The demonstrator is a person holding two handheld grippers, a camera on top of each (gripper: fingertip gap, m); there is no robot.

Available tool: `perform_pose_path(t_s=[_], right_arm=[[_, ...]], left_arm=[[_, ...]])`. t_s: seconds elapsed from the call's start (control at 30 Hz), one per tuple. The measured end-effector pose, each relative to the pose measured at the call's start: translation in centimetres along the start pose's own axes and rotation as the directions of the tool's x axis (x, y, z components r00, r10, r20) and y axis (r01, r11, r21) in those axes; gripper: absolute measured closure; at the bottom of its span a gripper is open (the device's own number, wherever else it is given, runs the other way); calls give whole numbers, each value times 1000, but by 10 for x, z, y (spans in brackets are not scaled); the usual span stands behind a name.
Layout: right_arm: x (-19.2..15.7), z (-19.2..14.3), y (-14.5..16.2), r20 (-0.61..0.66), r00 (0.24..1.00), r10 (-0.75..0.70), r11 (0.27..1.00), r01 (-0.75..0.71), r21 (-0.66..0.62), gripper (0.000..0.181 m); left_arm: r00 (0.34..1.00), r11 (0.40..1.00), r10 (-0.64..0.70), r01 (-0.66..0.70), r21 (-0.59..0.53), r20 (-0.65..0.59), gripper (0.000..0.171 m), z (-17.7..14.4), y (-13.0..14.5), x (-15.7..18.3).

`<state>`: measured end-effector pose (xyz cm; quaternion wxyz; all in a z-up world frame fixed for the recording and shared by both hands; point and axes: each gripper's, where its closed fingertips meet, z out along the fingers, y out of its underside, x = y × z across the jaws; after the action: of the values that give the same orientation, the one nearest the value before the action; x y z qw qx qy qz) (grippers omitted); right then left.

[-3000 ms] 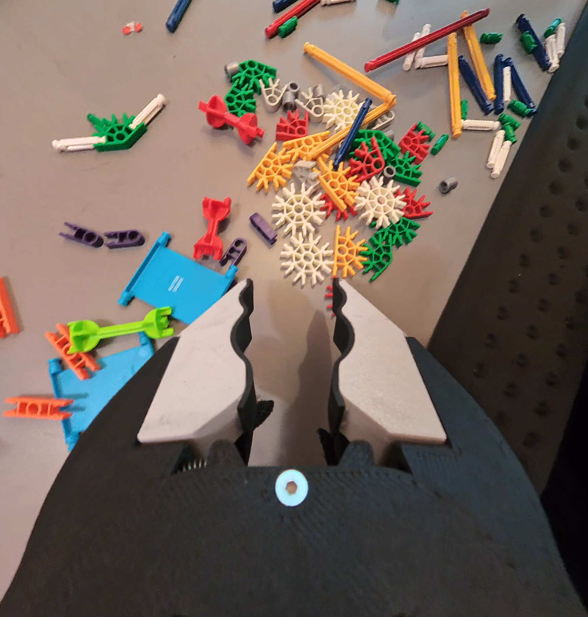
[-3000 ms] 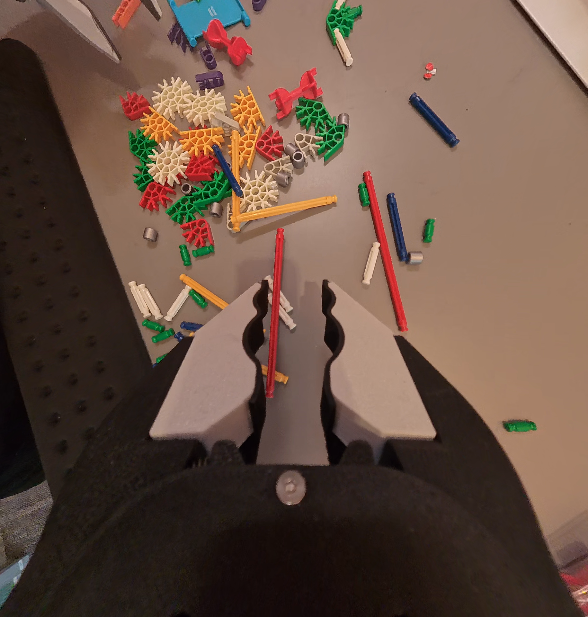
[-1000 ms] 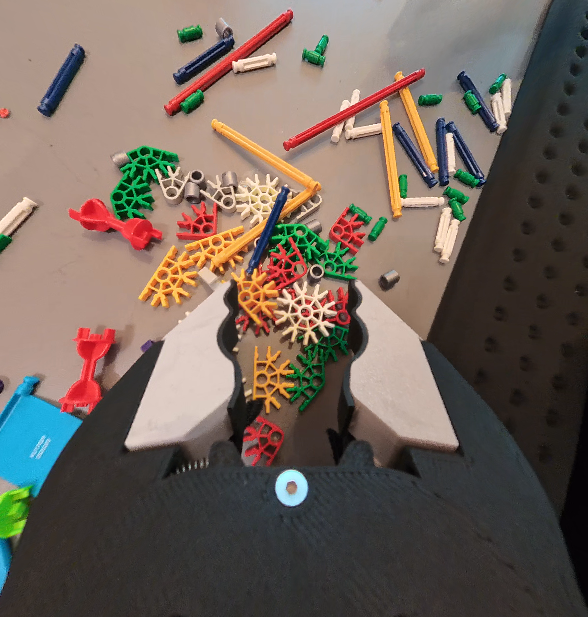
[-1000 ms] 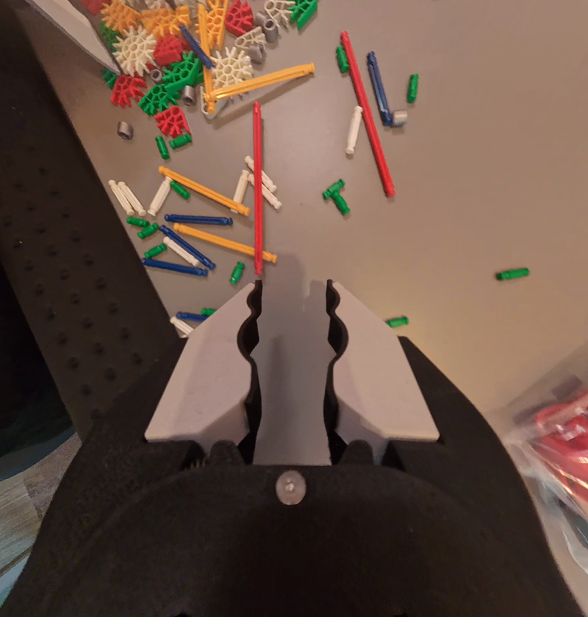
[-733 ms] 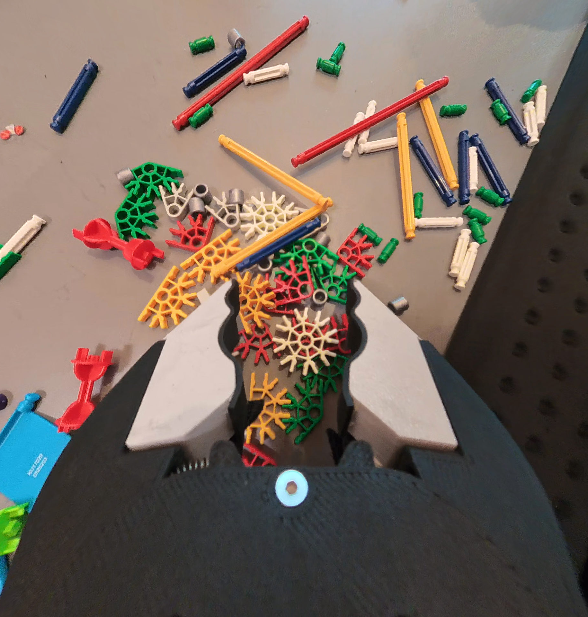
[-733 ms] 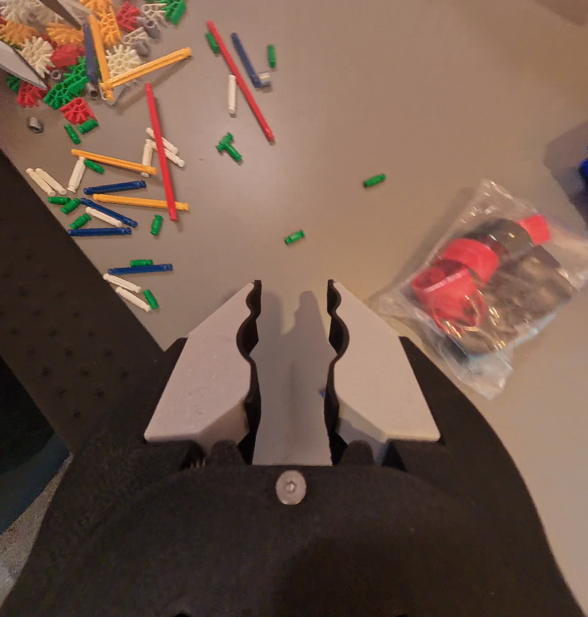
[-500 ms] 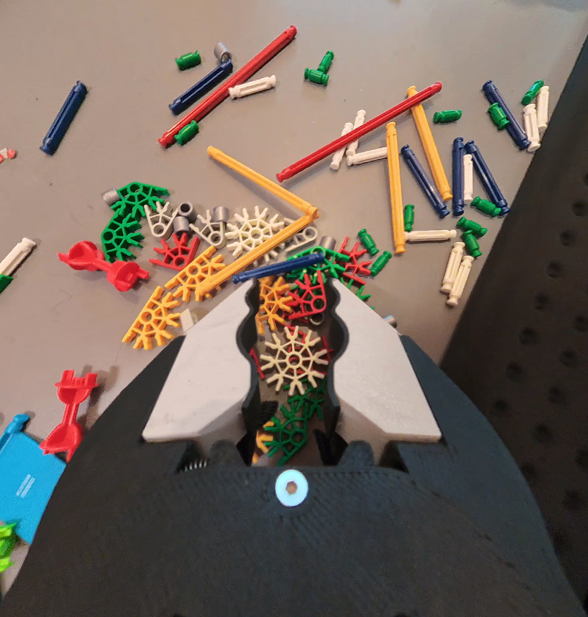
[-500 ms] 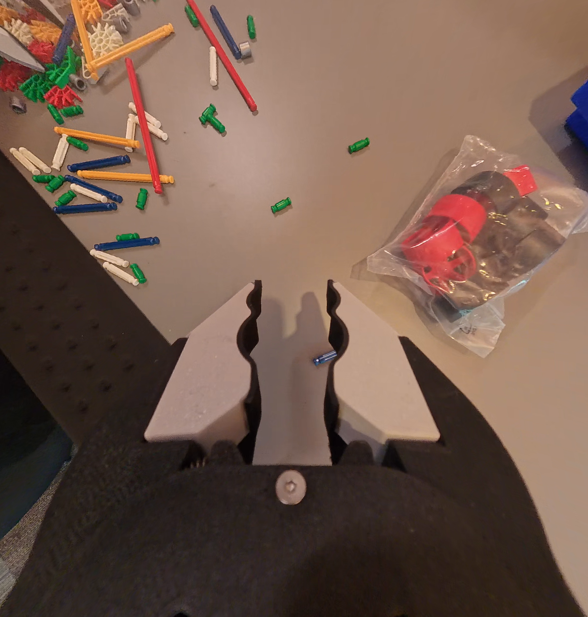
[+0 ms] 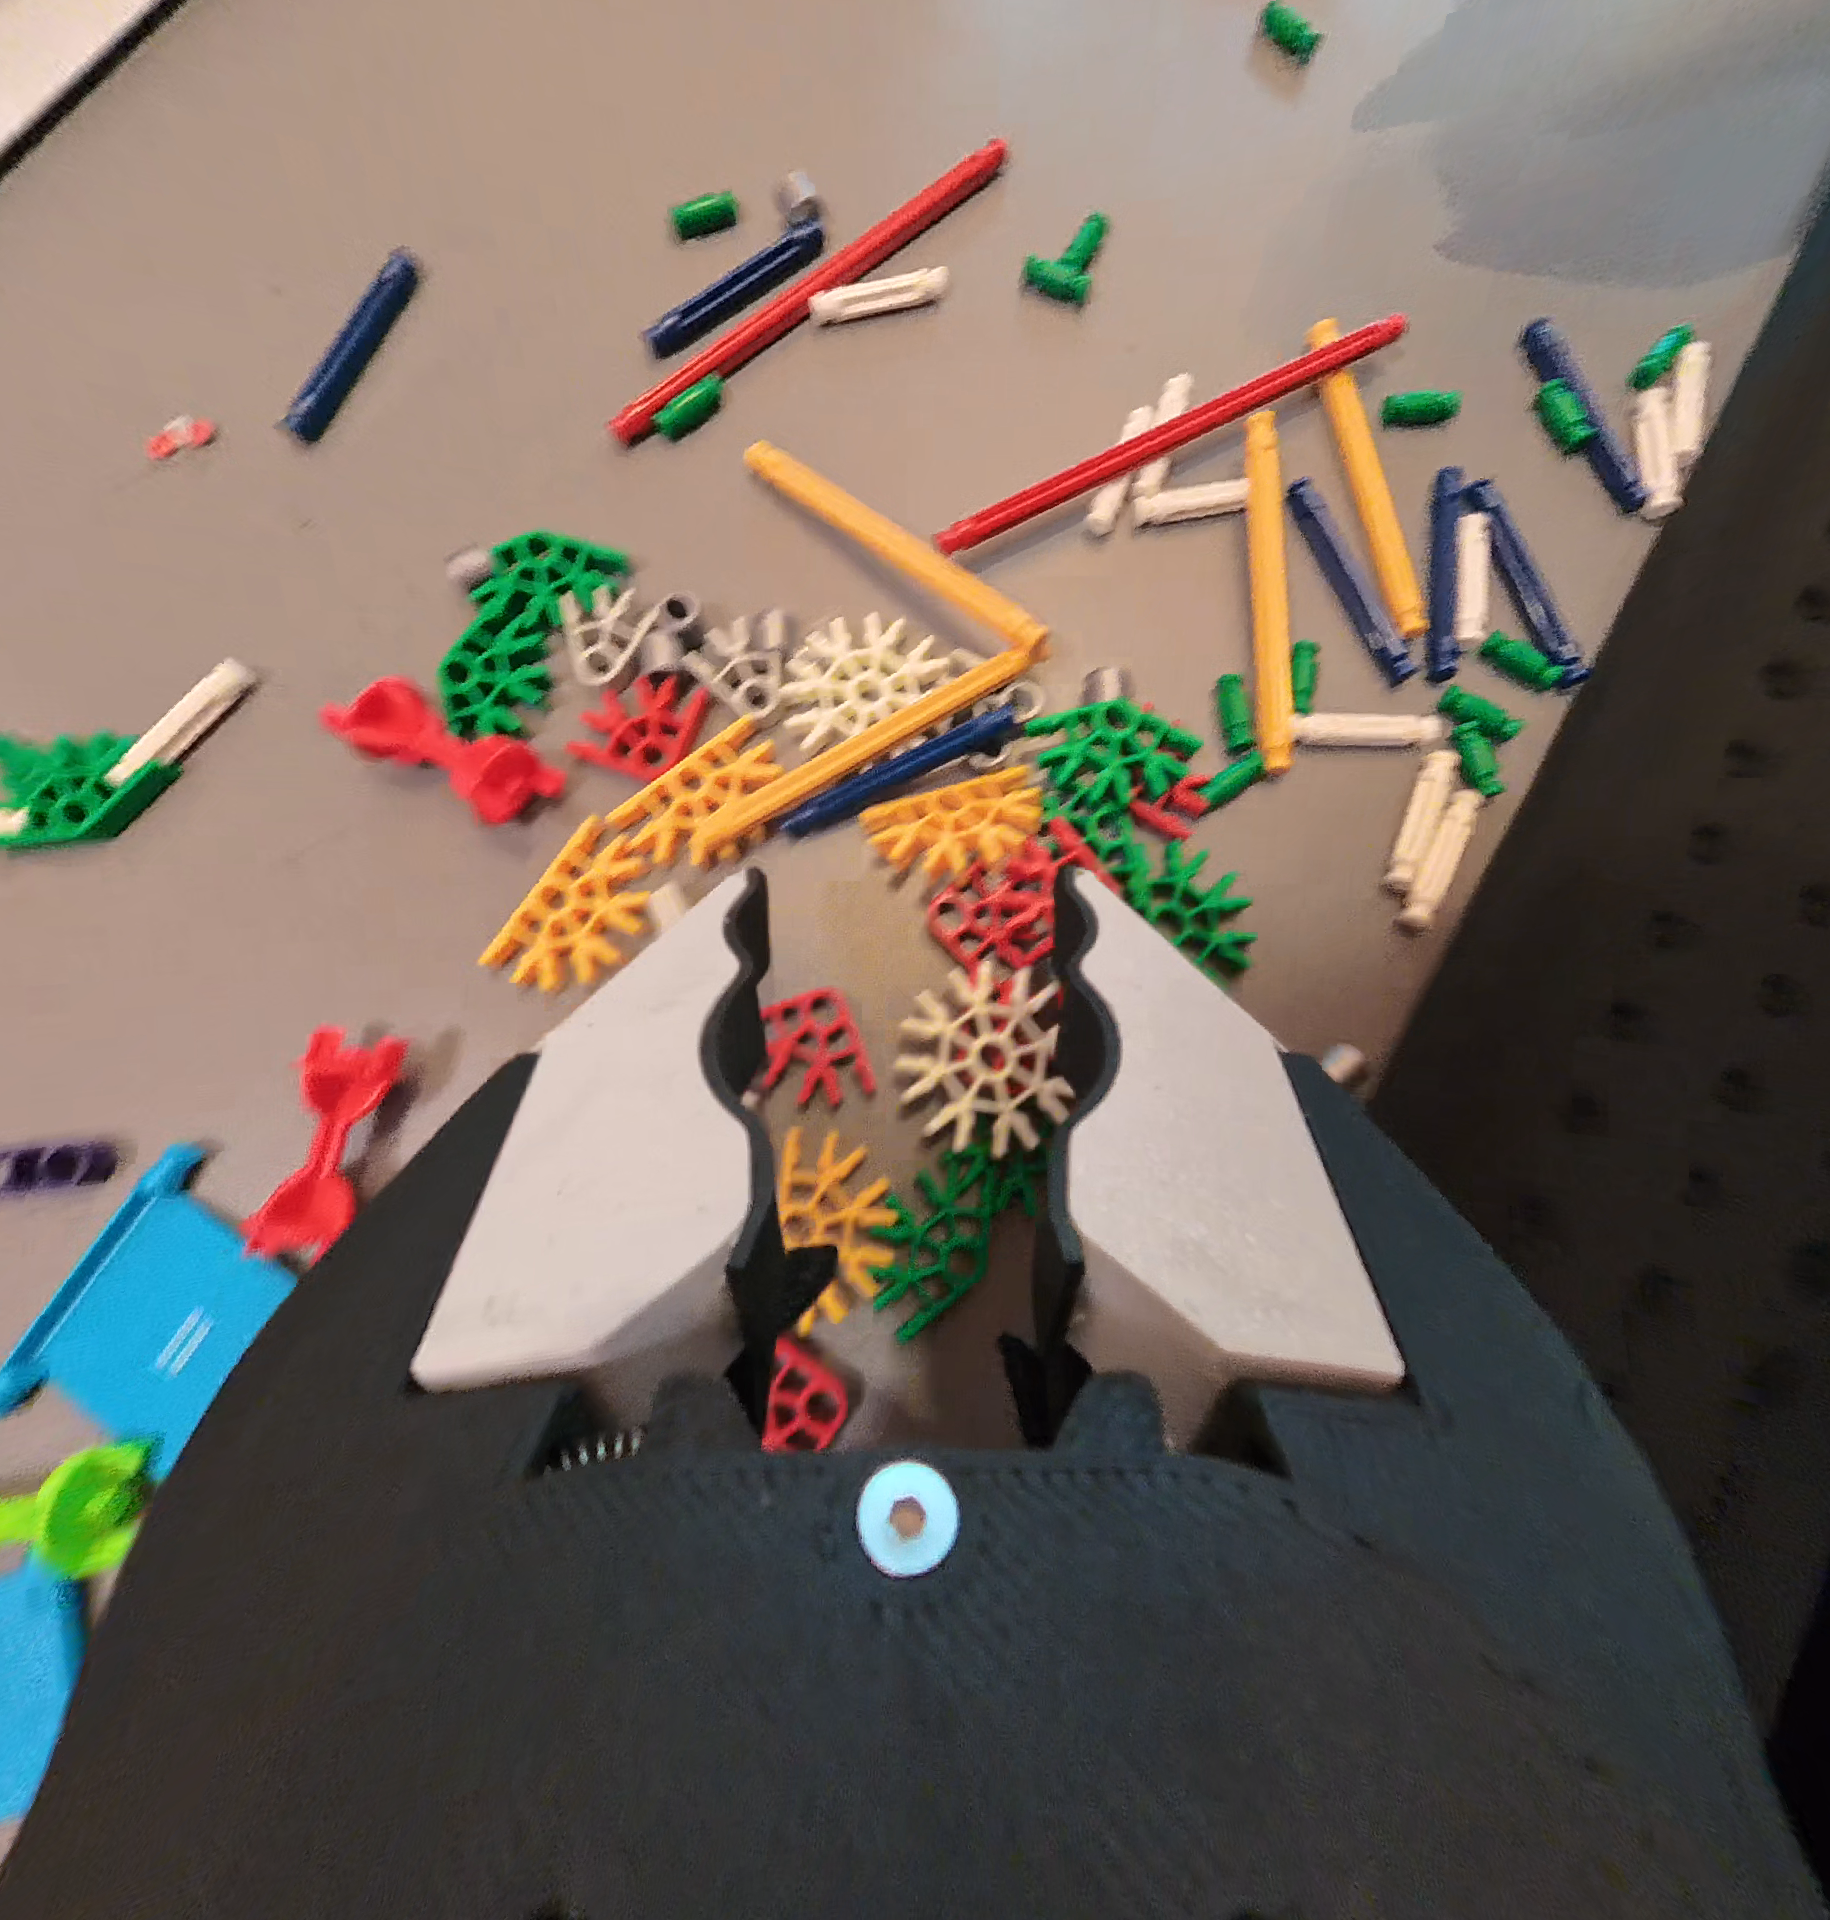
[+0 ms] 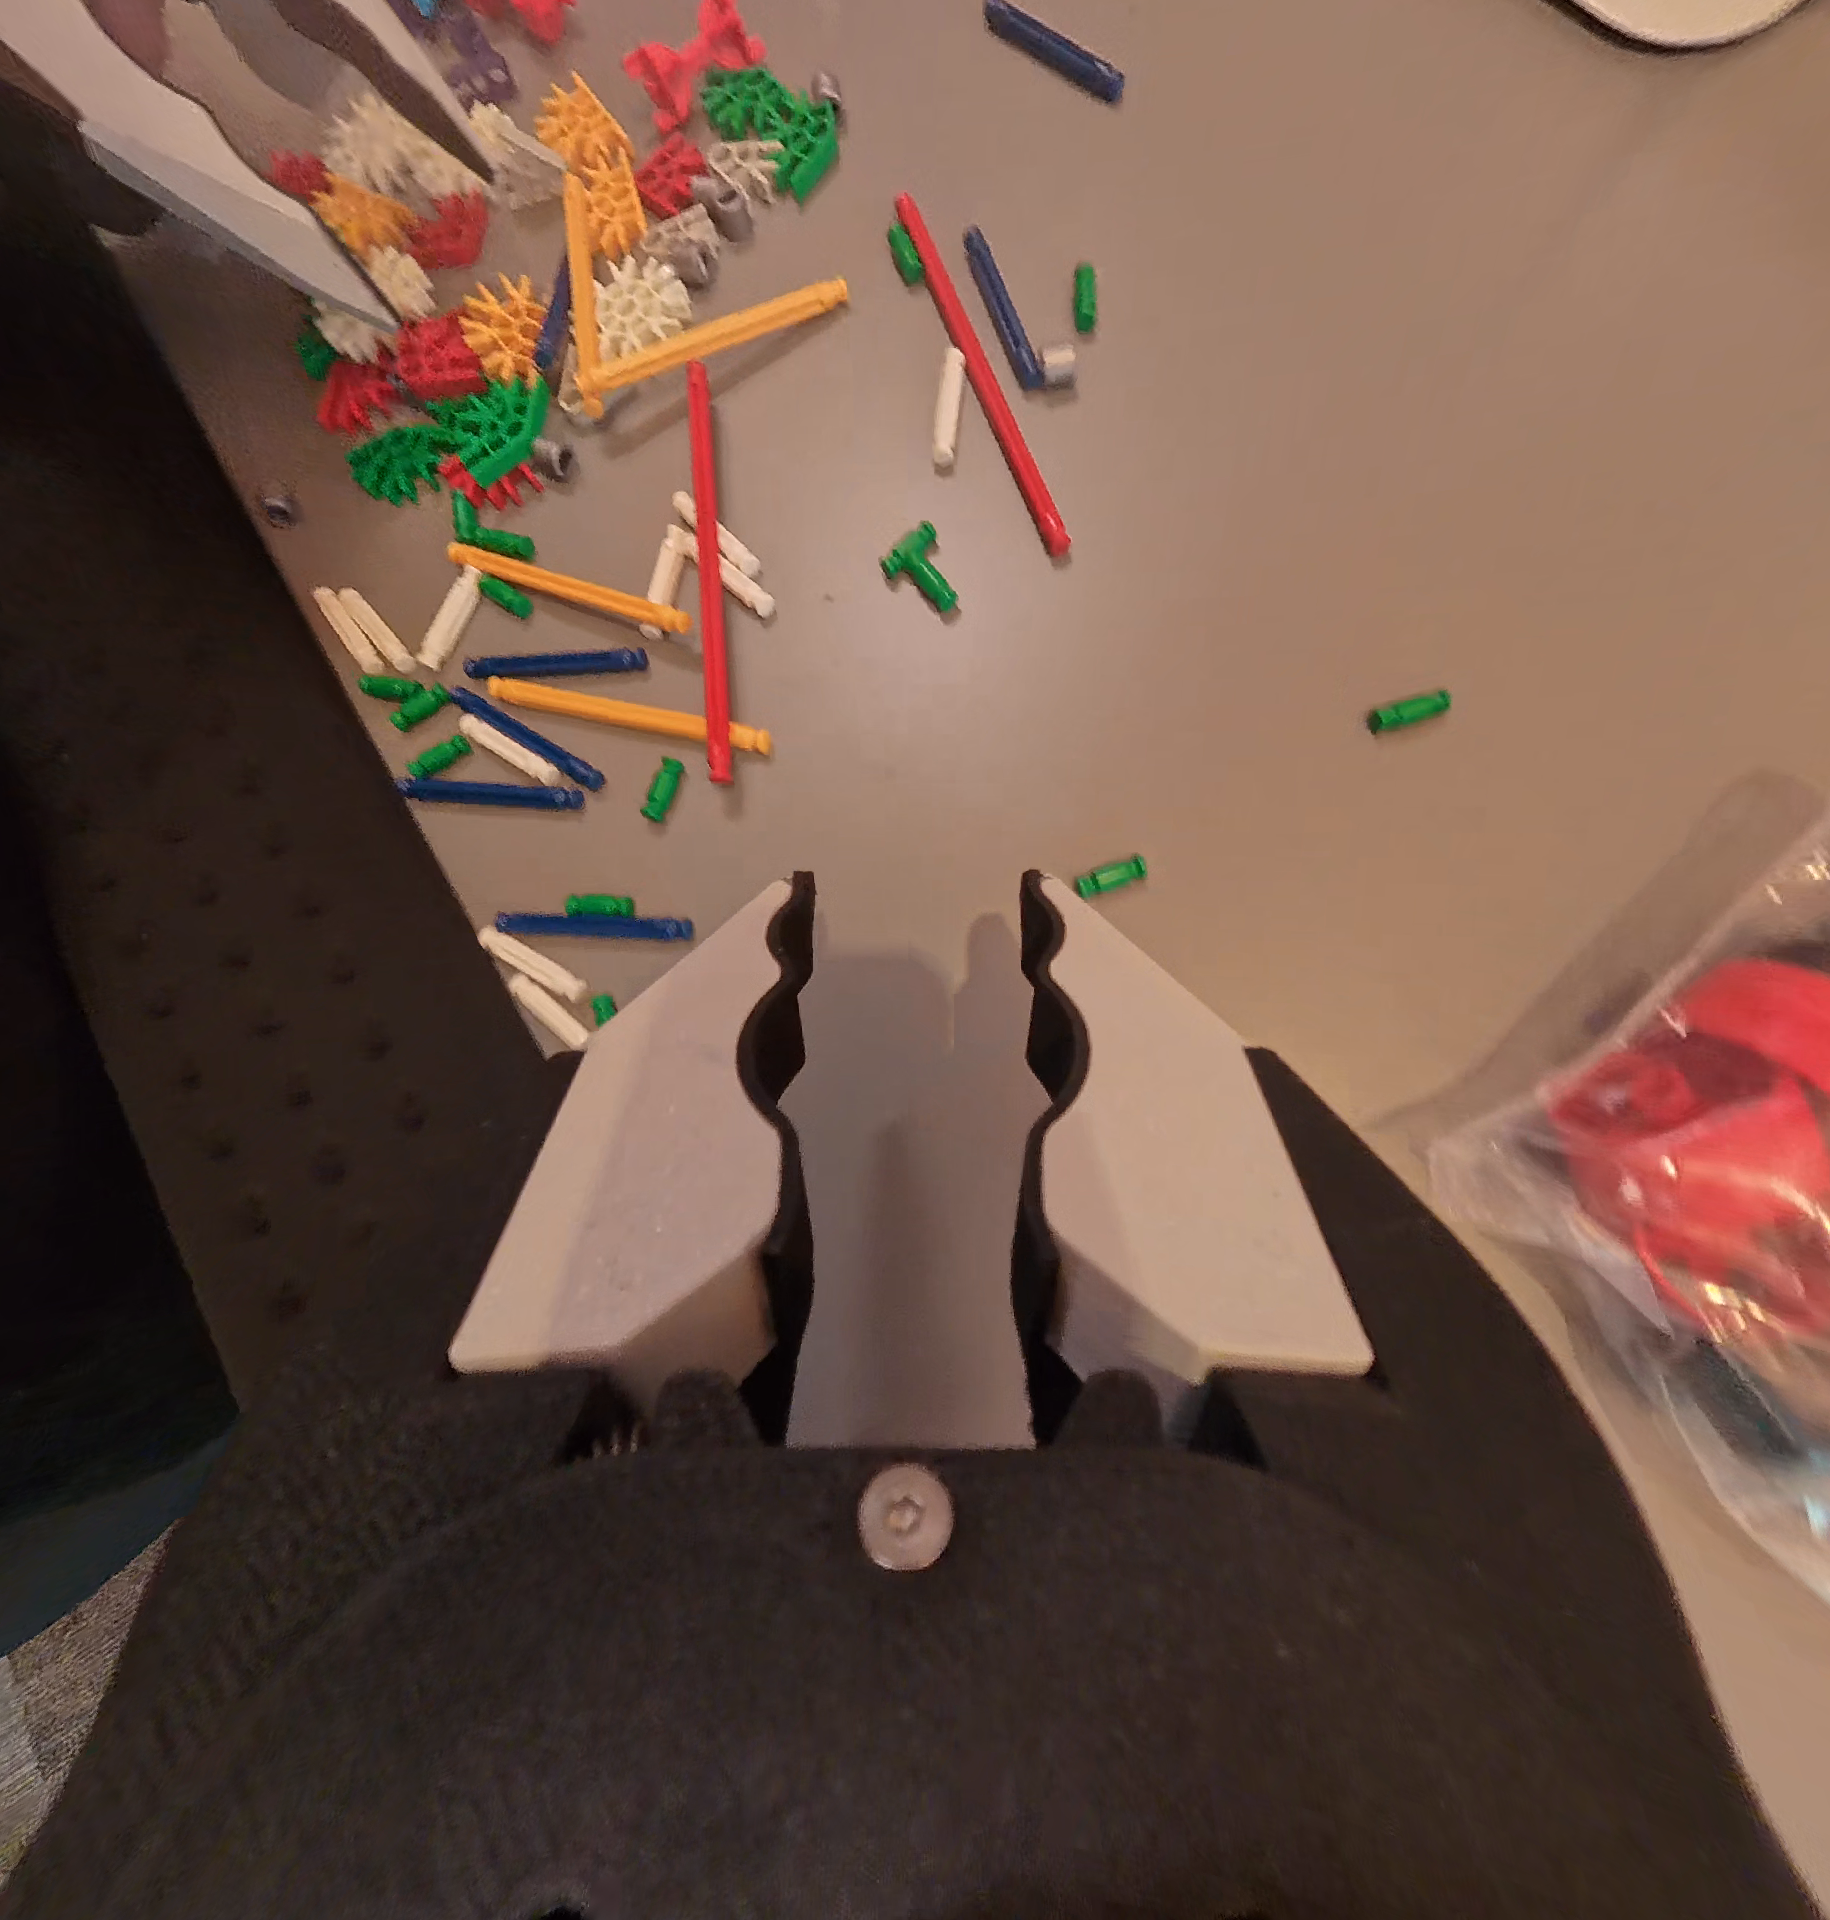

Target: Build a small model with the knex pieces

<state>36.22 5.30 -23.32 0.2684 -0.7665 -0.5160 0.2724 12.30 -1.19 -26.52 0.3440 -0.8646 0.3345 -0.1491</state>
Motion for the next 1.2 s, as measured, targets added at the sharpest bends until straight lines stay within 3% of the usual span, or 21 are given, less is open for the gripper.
perform_pose_path(t_s=[0.13,0.37,0.77,0.93,1.2], right_arm=[[-21,24,-24,75,996,-40,999,38,20,141],[-66,69,-56,185,974,-131,991,133,4,142],[-89,102,-79,213,965,-153,986,162,-25,143],[-94,112,-85,212,966,-146,987,156,-28,142],[-92,121,-92,209,970,-125,991,132,-19,143]], left_arm=[[998,999,-33,35,-27,55,118,-16,18,-24],[998,995,-55,58,-76,45,118,-29,48,-38],[999,998,-54,54,-29,5,134,-27,42,-51],[994,997,-63,60,-42,-90,135,-32,46,-34],[989,995,-98,95,38,112,126,-44,32,-96]])
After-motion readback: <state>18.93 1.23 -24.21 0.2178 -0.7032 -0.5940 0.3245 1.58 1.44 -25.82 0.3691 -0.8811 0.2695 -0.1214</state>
